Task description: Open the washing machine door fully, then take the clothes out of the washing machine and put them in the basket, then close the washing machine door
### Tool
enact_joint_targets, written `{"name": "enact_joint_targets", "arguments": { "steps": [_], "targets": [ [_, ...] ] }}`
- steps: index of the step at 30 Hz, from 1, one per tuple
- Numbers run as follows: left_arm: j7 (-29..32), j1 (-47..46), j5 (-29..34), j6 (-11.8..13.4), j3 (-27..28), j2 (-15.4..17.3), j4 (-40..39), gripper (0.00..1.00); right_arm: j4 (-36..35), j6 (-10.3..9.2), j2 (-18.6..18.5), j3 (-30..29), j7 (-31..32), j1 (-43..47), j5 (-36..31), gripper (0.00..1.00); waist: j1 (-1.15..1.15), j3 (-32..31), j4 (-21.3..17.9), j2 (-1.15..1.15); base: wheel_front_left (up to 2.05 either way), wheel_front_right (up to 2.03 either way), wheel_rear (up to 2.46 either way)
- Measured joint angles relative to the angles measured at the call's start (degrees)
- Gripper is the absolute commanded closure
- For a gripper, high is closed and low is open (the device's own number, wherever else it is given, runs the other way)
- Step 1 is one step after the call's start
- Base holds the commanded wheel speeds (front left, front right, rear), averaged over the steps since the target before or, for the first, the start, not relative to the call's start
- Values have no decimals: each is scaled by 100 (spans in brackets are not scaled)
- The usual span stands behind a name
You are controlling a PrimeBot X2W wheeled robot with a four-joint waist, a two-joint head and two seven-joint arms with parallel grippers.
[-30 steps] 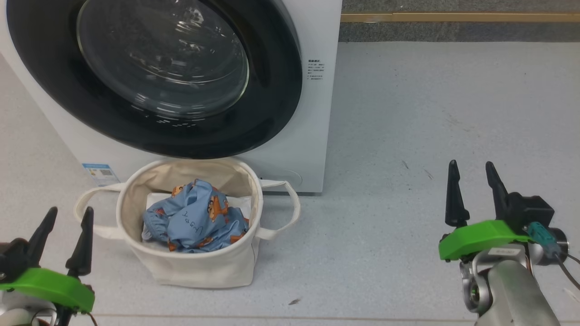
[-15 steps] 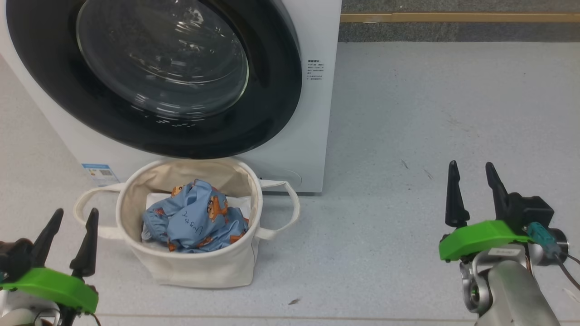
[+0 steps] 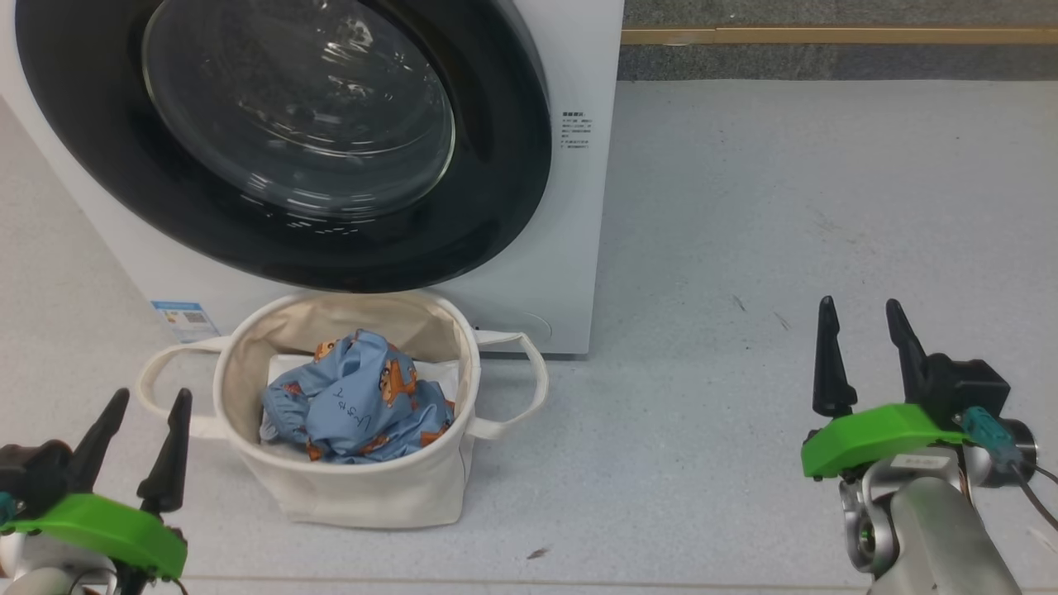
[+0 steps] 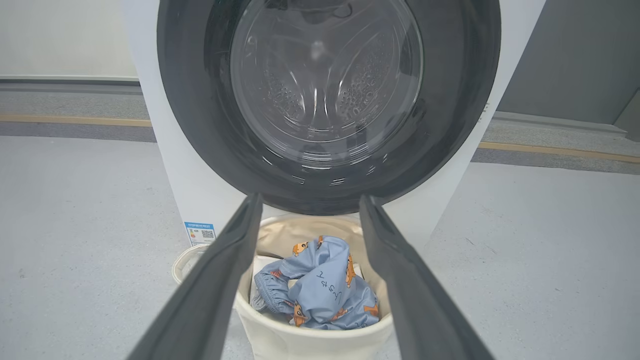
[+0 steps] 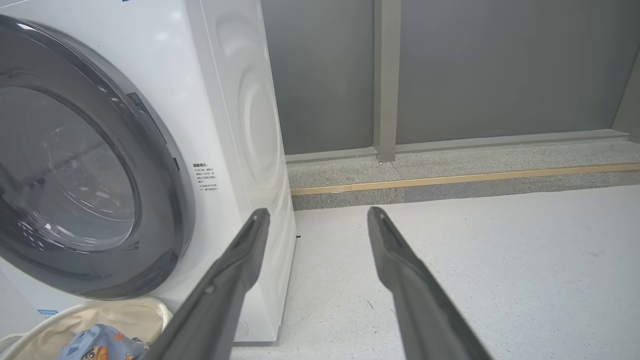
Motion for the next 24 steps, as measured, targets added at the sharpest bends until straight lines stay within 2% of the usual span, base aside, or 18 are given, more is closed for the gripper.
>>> {"name": "enact_joint_targets", "arguments": {
  "steps": [24],
  "targets": [
    [0,-60,7,0,41,49,14,0,1,0,-27,-22,0,2,49,0,0,23,39,0,0,0,0]
  ]
}}
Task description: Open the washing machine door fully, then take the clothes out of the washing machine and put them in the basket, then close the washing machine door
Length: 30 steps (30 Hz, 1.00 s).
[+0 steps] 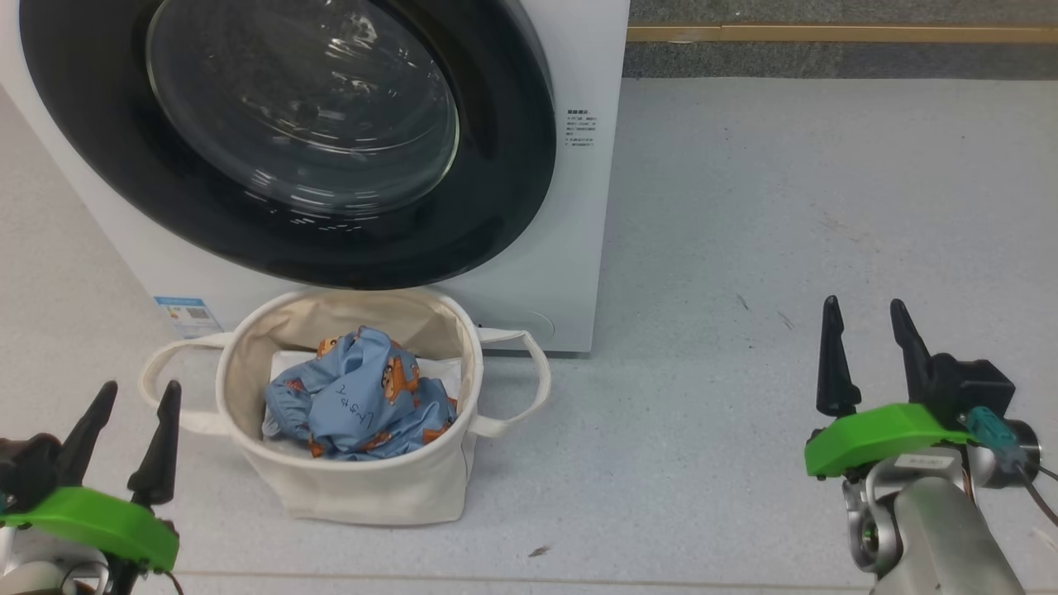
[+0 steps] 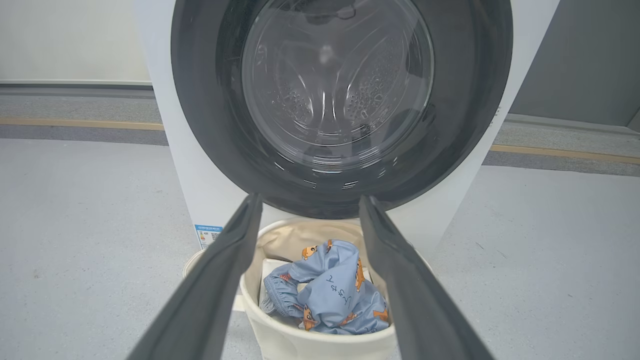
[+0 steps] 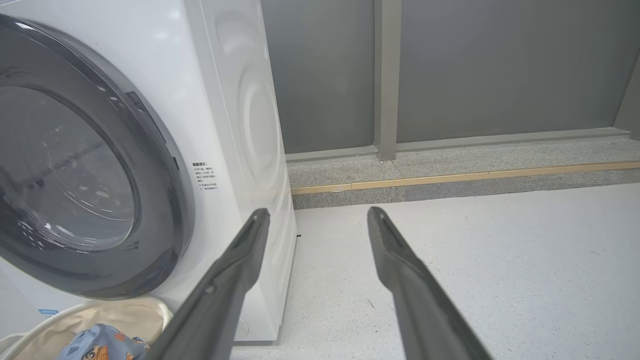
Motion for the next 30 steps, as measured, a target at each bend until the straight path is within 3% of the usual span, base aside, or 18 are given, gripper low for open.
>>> {"name": "enact_joint_targets", "arguments": {
  "steps": [20,21,27,30],
  "targets": [
    [0,-1,71,0,70,11,-30,0,0,0,1,-1,0,0,0,0,0,2,-7,0,0,0,0],
    [4,7,71,8,63,-11,-13,100,25,0,3,0,0,2,0,100,0,1,-6,0,0,0,0],
    [45,531,45,9,-163,-485,334,100,542,1,65,19,25,485,26,100,0,-1,1,0,0,0,0],
    [101,639,-101,9,-164,-546,337,100,570,1,67,3,64,594,220,100,2,-7,15,0,0,0,0]
  ]
}}
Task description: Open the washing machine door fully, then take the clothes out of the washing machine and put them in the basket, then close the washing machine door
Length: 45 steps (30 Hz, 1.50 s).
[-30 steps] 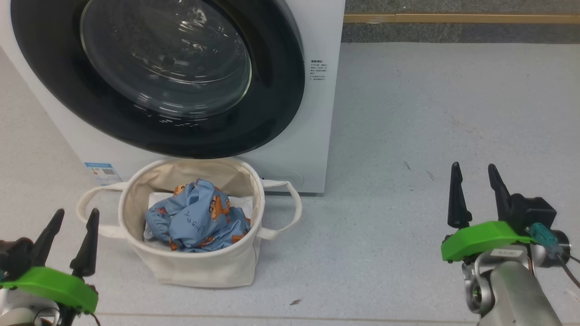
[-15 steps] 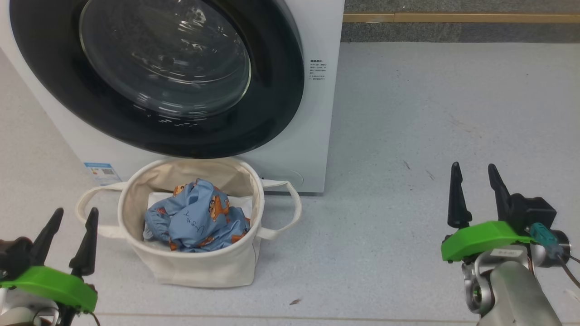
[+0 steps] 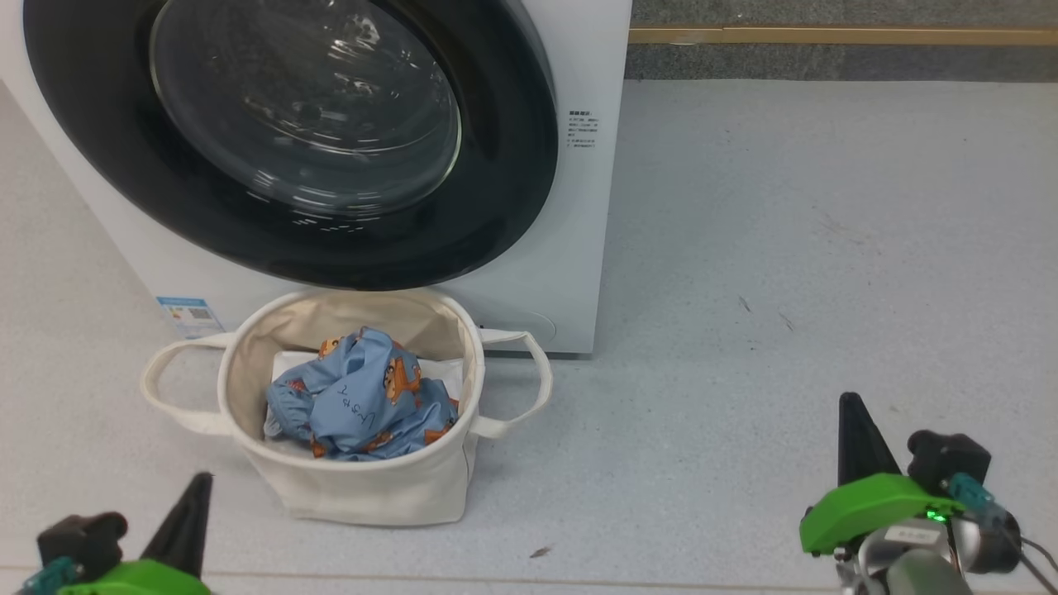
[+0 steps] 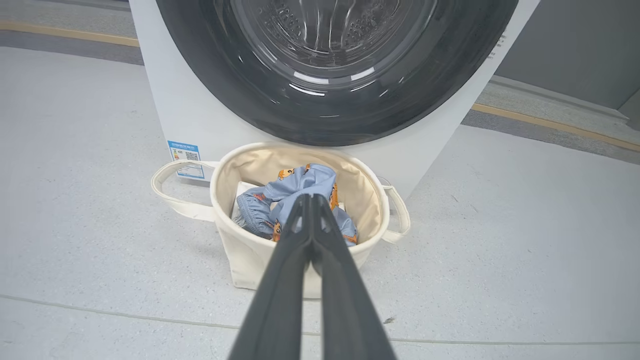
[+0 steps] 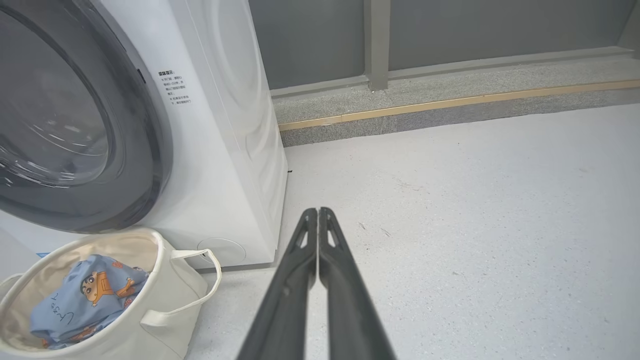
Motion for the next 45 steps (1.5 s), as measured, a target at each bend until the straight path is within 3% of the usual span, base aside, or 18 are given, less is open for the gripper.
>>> {"name": "enact_joint_targets", "arguments": {
  "steps": [3,7,45],
  "targets": [
    [24,-30,-148,1,75,-3,-51,100,-55,0,0,-13,73,-34,204,100,9,-11,15,0,0,0,0],
    [75,-29,-330,0,132,-76,-77,100,-82,0,0,-38,130,-32,460,100,0,-3,34,0,0,0,0],
    [716,88,-2129,0,684,-703,-586,100,-434,0,4,-271,757,91,2964,100,-1,-23,214,0,0,0,0]
  ]
}}
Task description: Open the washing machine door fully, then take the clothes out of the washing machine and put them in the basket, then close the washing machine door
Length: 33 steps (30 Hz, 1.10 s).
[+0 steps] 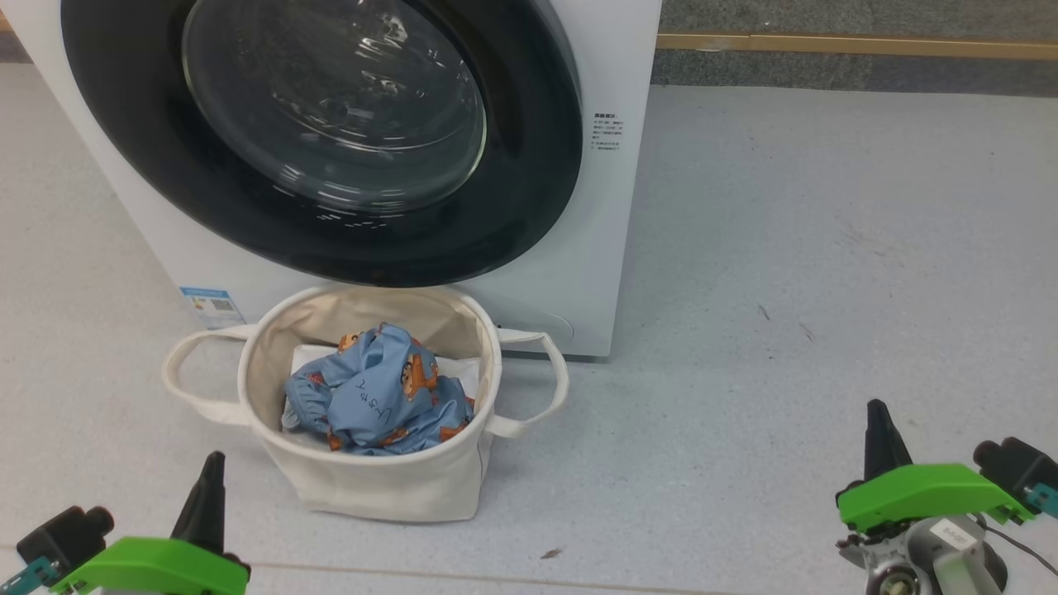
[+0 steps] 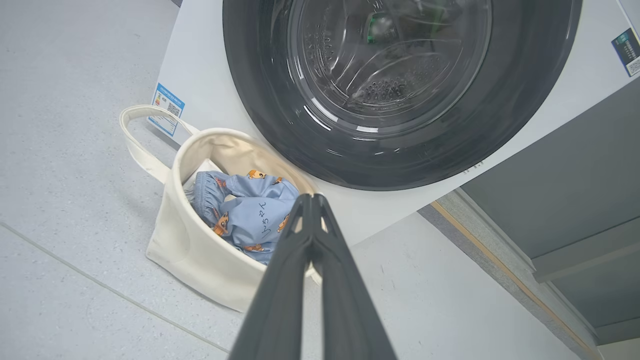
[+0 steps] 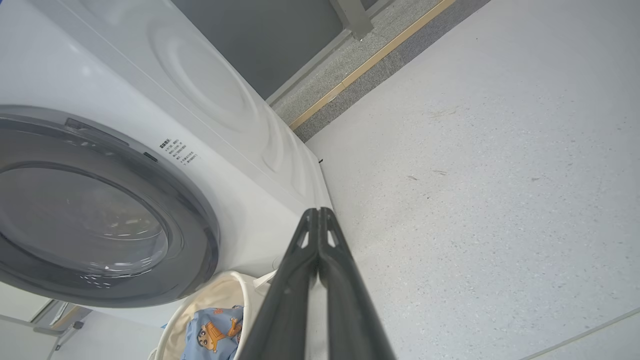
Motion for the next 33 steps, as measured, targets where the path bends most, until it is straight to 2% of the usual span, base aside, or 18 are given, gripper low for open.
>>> {"name": "enact_joint_targets", "arguments": {
  "steps": [33],
  "targets": [
    [511,183,-1513,0,447,-537,-417,100,-299,0,16,-204,544,161,2101,100,0,-19,151,0,0,0,0]
  ]
}}
